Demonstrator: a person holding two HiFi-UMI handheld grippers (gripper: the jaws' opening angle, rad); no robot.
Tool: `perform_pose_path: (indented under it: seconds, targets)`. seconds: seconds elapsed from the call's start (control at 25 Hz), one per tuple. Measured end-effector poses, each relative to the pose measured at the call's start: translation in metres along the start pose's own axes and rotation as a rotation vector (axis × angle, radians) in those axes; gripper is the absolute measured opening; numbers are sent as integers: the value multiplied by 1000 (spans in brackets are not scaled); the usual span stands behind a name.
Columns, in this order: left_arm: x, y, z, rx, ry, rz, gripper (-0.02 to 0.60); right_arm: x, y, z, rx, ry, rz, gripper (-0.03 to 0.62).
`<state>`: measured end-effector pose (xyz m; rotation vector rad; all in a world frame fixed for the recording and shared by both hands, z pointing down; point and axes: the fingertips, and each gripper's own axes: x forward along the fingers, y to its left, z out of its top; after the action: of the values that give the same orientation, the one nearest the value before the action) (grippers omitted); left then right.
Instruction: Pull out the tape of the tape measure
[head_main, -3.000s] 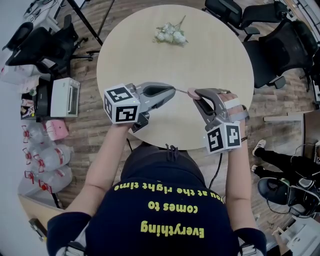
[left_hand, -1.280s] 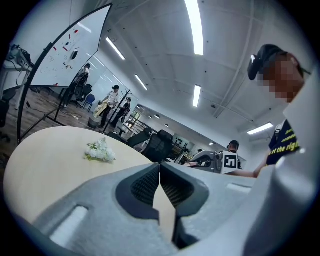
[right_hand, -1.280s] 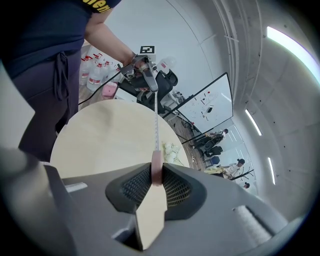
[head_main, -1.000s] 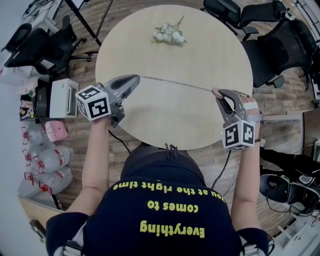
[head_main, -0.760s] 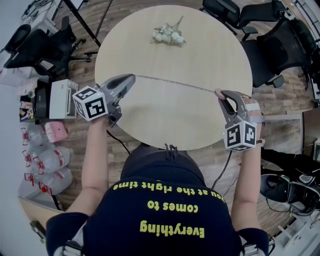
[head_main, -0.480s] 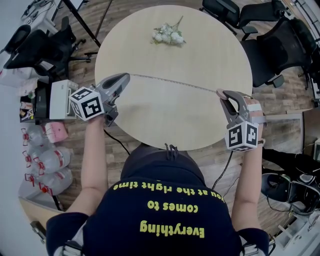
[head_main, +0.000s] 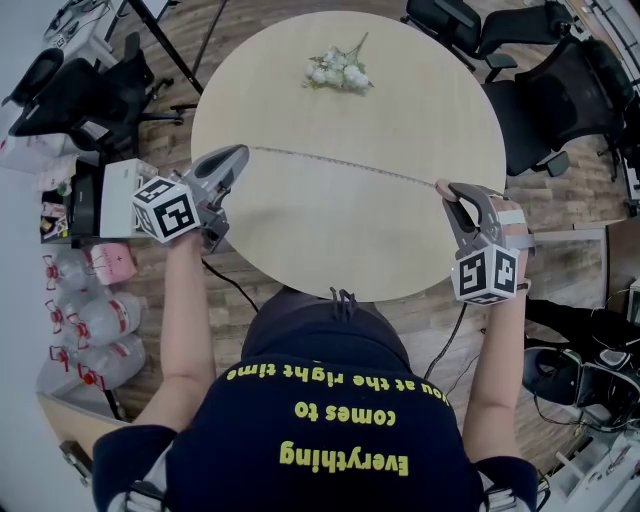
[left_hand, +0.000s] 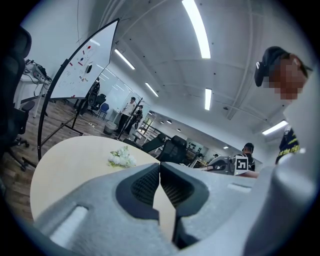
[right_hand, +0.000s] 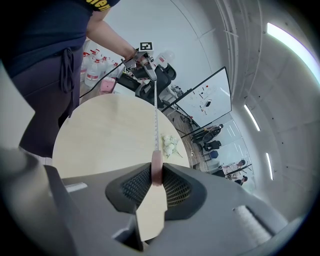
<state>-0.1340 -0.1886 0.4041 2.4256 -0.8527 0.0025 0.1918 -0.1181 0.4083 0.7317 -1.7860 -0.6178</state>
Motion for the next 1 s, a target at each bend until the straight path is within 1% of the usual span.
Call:
perform_pose_path:
  seconds: [0.72,1.0]
  targets:
    - [-1,-3,0,-14,-5,-4,8,-1,3,1,8,11,5,83]
    - [3,-6,-7,-9,13,-10,8,0,7,1,14,5,7,83]
